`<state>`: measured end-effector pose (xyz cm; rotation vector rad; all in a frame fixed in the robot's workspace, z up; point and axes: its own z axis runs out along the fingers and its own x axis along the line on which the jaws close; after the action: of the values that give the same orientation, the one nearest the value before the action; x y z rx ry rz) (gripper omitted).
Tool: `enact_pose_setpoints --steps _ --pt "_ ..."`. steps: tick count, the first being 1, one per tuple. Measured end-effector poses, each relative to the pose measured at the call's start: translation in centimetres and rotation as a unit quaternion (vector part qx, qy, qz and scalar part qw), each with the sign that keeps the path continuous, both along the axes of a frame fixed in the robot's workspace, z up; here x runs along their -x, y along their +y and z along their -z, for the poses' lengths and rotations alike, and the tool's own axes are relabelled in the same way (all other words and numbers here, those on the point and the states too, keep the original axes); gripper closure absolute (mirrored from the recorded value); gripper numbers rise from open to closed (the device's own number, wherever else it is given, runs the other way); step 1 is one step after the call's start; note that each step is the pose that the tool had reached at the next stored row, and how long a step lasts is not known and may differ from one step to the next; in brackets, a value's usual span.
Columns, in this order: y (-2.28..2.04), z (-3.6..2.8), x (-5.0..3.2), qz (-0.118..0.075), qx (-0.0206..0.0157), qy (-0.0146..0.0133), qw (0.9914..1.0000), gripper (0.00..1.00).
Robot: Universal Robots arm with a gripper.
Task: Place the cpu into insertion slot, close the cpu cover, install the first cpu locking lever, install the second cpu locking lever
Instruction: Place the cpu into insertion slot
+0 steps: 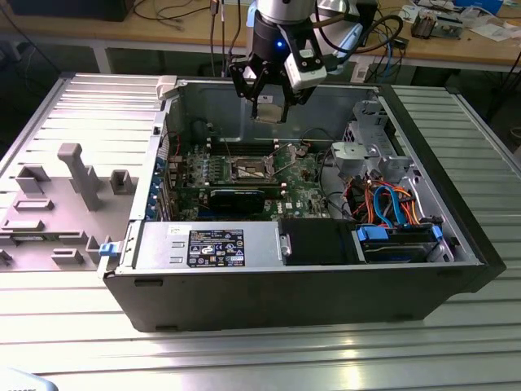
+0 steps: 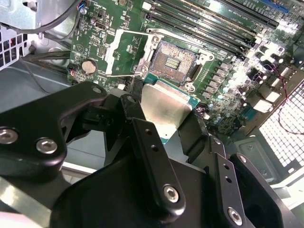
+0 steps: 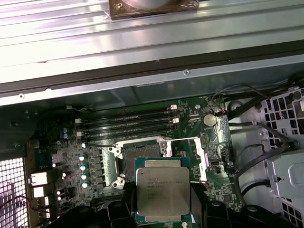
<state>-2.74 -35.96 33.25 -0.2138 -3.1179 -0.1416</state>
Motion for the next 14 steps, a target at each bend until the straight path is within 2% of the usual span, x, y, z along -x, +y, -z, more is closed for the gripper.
enact_pose_setpoints --steps 14 --pt "0.00 0.02 0.00 0.005 0.0000 0.0000 0.99999 0.45"
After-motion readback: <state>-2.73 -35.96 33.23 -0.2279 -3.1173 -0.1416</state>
